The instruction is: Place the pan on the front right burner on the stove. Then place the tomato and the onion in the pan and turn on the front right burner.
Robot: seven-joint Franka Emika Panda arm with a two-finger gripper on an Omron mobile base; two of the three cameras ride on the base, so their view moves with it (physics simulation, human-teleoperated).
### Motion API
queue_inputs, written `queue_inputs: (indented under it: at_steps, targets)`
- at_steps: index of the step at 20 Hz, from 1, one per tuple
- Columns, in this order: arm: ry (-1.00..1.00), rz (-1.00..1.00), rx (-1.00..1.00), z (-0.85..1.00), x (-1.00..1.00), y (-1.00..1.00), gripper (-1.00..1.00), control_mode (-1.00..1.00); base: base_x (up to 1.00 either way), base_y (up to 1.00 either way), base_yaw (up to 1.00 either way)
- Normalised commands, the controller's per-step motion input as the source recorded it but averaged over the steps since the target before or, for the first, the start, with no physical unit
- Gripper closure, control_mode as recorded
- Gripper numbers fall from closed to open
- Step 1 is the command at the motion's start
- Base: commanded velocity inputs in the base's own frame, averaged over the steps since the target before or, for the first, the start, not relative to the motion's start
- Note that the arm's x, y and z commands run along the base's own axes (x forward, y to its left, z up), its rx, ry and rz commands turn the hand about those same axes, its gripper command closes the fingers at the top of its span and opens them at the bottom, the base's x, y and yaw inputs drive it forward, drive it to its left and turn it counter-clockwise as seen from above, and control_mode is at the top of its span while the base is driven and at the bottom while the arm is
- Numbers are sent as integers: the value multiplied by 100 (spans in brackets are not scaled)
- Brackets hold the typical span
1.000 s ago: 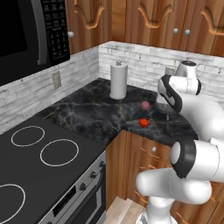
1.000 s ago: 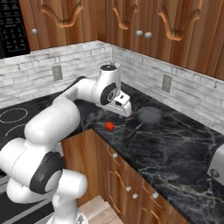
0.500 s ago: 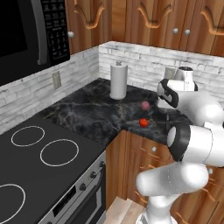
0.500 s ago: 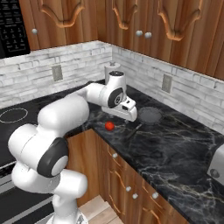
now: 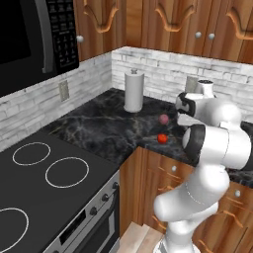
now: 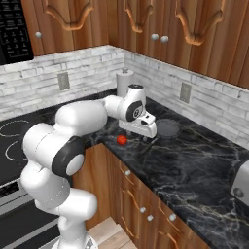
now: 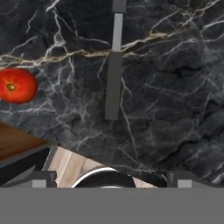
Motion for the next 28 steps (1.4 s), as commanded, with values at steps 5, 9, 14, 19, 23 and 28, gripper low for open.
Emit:
queue_inputs:
  at_steps: [5, 9, 14, 19, 23, 28]
  targets:
    - [8, 0, 2, -33, 40, -14, -100, -100, 0, 0, 0]
    - [6, 0, 2, -33, 30, -18, -100, -100, 0, 0, 0]
    - [1, 0, 2, -33, 24, -12, -100, -100, 0, 0, 0]
    - [0, 0, 3, -35, 27, -7, -100, -100, 0, 0, 0]
    - [0, 0, 1, -33, 23, -7, -100, -100, 0, 0, 0]
    - [0, 0, 0, -30, 20, -10, -100, -100, 0, 0, 0]
